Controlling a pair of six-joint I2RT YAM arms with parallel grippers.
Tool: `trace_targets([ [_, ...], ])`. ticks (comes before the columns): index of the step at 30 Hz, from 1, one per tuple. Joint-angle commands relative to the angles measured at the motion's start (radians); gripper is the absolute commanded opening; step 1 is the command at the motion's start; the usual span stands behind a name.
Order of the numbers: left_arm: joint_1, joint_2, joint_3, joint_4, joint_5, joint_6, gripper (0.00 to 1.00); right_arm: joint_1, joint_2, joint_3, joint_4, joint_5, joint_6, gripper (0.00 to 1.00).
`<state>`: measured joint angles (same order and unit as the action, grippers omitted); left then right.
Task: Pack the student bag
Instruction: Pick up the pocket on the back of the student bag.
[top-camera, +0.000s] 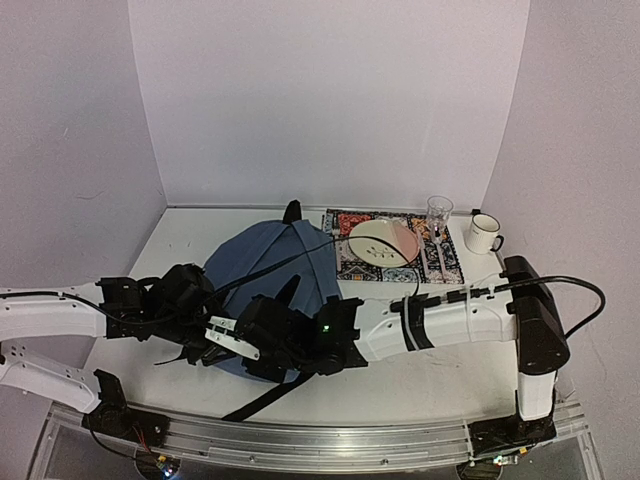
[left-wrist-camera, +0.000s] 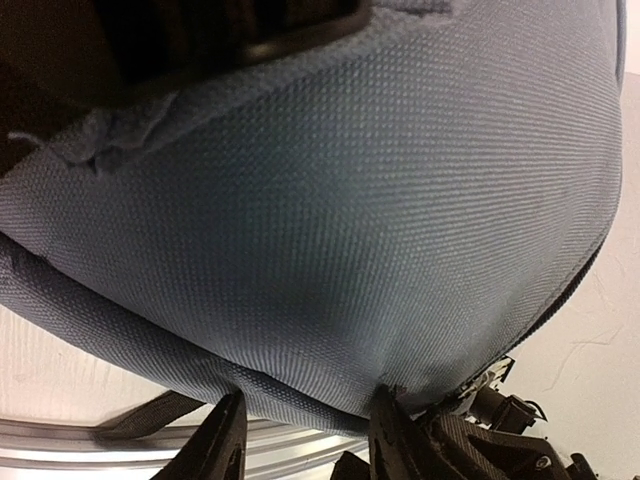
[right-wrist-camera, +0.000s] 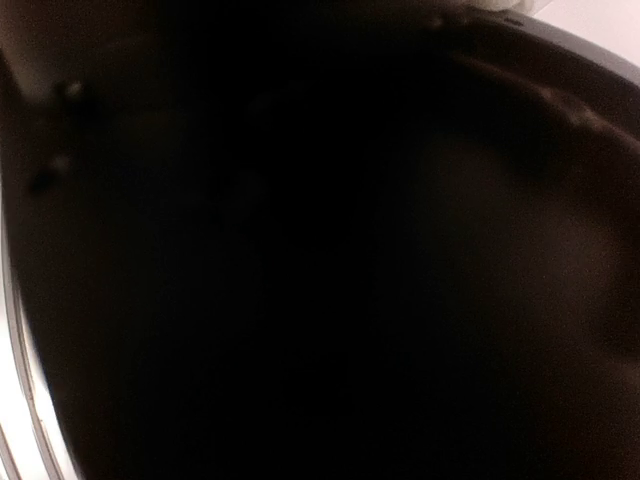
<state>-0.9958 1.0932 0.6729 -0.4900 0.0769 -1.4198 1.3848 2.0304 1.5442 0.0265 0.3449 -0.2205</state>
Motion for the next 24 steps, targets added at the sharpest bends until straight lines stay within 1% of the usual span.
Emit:
trace_targets([
  [1,-0.011,-0.062,0.011,0.019,0.001,-0.016,0.36,-0.026,0.012,0.034,0.0,0.02,0.036,0.27],
  [4,-0.011,-0.071,0.017,0.024,0.002,-0.008,0.34,-0.029,0.007,0.026,0.002,0.018,0.039,0.15],
  [7,-0.011,-0.091,0.004,0.022,-0.007,-0.021,0.36,-0.036,-0.012,0.014,0.003,0.013,0.05,0.0],
  [12,-0.011,-0.138,-0.028,0.016,-0.039,-0.058,0.46,-0.071,-0.082,-0.028,0.002,-0.017,0.096,0.0],
  [15,-0.011,-0.141,-0.043,0.012,-0.041,-0.081,0.57,-0.109,-0.125,-0.052,0.003,-0.068,0.15,0.0],
  [17,-0.011,-0.122,-0.041,0.013,-0.034,-0.09,0.62,-0.133,-0.14,-0.059,0.004,-0.107,0.175,0.0],
  [20,-0.011,-0.08,-0.017,0.021,-0.036,-0.083,0.66,-0.145,-0.148,-0.06,0.017,-0.161,0.192,0.0],
  [24,-0.012,-0.048,-0.037,0.089,-0.039,-0.114,0.67,-0.155,-0.145,-0.06,0.04,-0.197,0.248,0.0],
])
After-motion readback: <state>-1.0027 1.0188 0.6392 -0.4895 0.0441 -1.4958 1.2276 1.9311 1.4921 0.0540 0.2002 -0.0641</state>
